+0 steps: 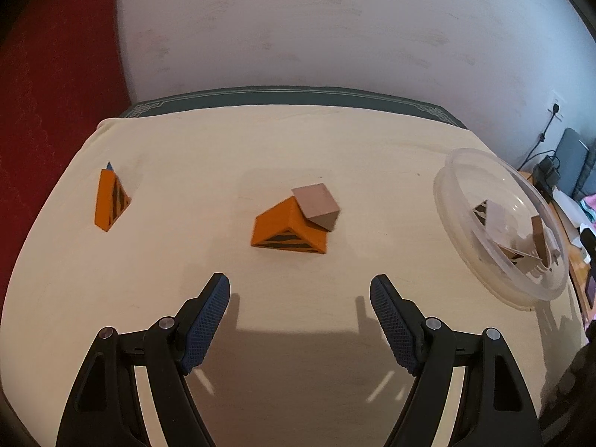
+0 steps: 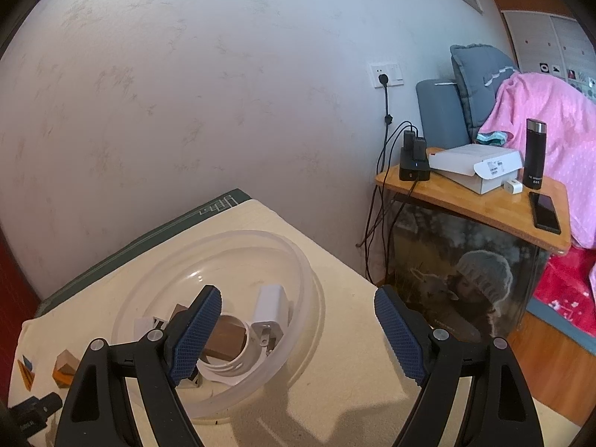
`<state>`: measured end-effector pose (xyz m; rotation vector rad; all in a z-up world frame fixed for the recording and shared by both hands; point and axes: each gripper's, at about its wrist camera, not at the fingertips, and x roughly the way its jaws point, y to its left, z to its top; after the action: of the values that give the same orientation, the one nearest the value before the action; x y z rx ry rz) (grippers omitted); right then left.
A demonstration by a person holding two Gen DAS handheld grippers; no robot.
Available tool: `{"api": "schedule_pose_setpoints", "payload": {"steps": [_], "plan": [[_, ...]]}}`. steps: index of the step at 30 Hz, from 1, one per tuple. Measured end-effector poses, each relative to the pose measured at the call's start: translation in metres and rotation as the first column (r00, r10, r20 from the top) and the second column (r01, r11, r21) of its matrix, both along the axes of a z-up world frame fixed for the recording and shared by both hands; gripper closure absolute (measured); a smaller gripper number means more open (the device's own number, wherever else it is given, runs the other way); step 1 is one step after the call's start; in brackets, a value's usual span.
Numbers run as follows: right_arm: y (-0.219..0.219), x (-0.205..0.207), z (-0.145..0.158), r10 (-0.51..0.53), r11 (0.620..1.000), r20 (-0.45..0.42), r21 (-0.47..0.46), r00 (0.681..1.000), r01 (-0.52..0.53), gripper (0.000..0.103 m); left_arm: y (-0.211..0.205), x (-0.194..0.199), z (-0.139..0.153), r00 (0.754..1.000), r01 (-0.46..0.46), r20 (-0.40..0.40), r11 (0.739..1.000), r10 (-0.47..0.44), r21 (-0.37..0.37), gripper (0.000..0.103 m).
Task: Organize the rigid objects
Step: 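Move the left gripper to the orange striped triangular block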
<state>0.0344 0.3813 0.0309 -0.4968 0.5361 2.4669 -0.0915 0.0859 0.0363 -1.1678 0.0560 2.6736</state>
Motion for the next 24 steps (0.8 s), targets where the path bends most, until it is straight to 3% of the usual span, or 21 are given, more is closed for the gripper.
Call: {"api": "schedule_pose_setpoints", "payload": {"steps": [10, 14, 18, 24], "plan": [[-0.028, 0.001, 0.009, 0.051, 0.994, 0.014, 0.101, 0.999, -0.052, 0.016, -0.017, -0.01, -0.003, 1.0, -0.004, -0.014, 1.0, 0.004, -0.029, 0.024], [-0.043, 0.002, 0.009, 0.115, 0.989, 0.029, 0.087, 0.993, -0.117, 0.016, -0.018, -0.018, -0.005, 1.0, 0.021, -0.022, 0.999, -0.022, -0.046, 0.024], [-0.069, 0.003, 0.008, 0.224, 0.971, 0.048, 0.076, 0.973, -0.227, 0.015, -0.019, -0.029, -0.006, 0.998, 0.049, -0.025, 0.996, -0.051, -0.075, 0.024], [-0.115, 0.0, 0.006, 0.417, 0.904, 0.076, 0.067, 0.906, -0.422, 0.014, -0.017, -0.041, -0.008, 0.994, 0.093, -0.048, 0.986, -0.1, -0.141, 0.024]]}}
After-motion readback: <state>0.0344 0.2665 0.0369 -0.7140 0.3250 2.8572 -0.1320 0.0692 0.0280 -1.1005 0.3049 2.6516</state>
